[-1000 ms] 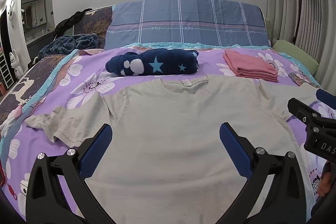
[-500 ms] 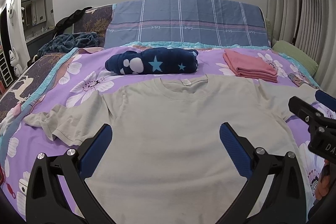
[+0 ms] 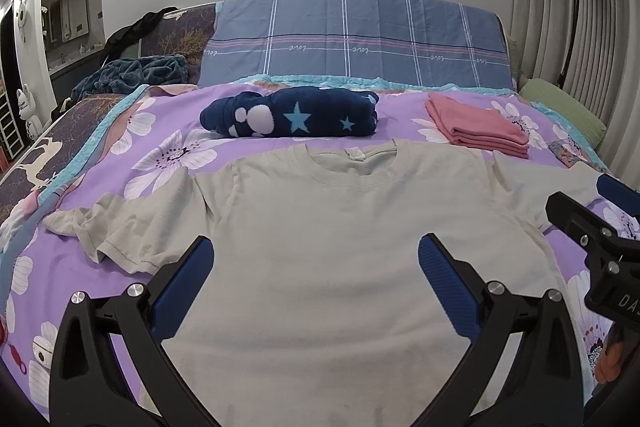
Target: Fold small clothes
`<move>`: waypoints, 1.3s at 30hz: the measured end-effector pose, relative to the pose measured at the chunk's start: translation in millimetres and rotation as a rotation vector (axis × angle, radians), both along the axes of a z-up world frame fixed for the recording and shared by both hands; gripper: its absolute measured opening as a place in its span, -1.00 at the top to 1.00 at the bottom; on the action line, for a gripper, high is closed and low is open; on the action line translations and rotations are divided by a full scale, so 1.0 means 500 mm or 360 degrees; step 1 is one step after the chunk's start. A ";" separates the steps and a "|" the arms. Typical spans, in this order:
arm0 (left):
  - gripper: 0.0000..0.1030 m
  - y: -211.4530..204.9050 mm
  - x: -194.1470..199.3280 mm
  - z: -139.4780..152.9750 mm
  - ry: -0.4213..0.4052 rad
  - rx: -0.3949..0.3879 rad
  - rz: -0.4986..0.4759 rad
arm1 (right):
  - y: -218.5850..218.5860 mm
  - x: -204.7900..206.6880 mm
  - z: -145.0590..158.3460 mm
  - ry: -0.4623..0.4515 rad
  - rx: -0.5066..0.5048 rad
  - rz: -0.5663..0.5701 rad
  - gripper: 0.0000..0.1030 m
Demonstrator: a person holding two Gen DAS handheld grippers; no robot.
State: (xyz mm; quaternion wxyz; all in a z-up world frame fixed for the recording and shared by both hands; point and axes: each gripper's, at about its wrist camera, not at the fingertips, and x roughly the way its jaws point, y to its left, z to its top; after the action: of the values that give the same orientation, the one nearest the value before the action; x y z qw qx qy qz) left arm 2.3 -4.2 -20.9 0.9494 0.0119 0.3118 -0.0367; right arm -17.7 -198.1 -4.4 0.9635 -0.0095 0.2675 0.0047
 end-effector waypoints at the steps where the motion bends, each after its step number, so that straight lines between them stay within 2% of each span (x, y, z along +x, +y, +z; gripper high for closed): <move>1: -0.97 0.001 0.000 -0.001 0.0002 -0.0003 0.0001 | -0.003 0.001 0.000 0.0006 0.0014 -0.0001 -0.96; 15: -0.97 0.012 0.002 -0.013 0.0027 -0.0047 0.0004 | -0.005 0.002 -0.009 0.0041 0.0034 -0.0001 -0.96; 20: -0.97 0.046 0.027 -0.038 0.0128 -0.0163 0.0001 | -0.005 0.007 -0.020 0.0073 0.0026 -0.0002 -0.96; 23: -0.97 0.114 0.055 -0.057 0.0179 -0.0183 0.0124 | -0.006 0.008 -0.028 0.0100 0.0011 -0.0003 -0.96; 26: -0.87 0.223 0.081 -0.066 0.0184 -0.0134 0.0369 | -0.011 0.009 -0.036 0.0115 -0.0012 -0.0021 -0.96; 29: -0.55 0.367 0.101 -0.071 0.0199 -0.0220 0.0628 | -0.020 0.016 -0.046 0.0143 -0.0012 -0.0048 -0.96; 31: -0.13 0.479 0.120 -0.077 0.0213 -0.0331 0.0799 | -0.024 0.024 -0.056 0.0173 -0.0003 -0.0062 -0.96; 34: 0.29 0.607 0.161 -0.098 0.0284 -0.0449 0.0980 | -0.020 0.034 -0.071 0.0219 0.0006 -0.0060 -0.96; 36: 0.42 0.671 0.194 -0.118 0.0376 -0.0550 0.1057 | -0.015 0.039 -0.077 0.0239 0.0001 -0.0050 -0.96; 37: 0.42 0.707 0.219 -0.132 0.0434 -0.0626 0.1099 | -0.011 0.039 -0.080 0.0244 -0.0010 -0.0044 -0.96; 39: 0.42 0.736 0.244 -0.148 0.0480 -0.0676 0.1137 | -0.003 0.040 -0.083 0.0247 -0.0039 -0.0038 -0.96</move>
State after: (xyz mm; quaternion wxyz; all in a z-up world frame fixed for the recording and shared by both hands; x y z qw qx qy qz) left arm 124.3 363.9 -94.9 0.8278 -0.2975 0.4169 0.2291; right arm 2.1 -199.7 -45.9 0.9396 -0.0176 0.3416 -0.0094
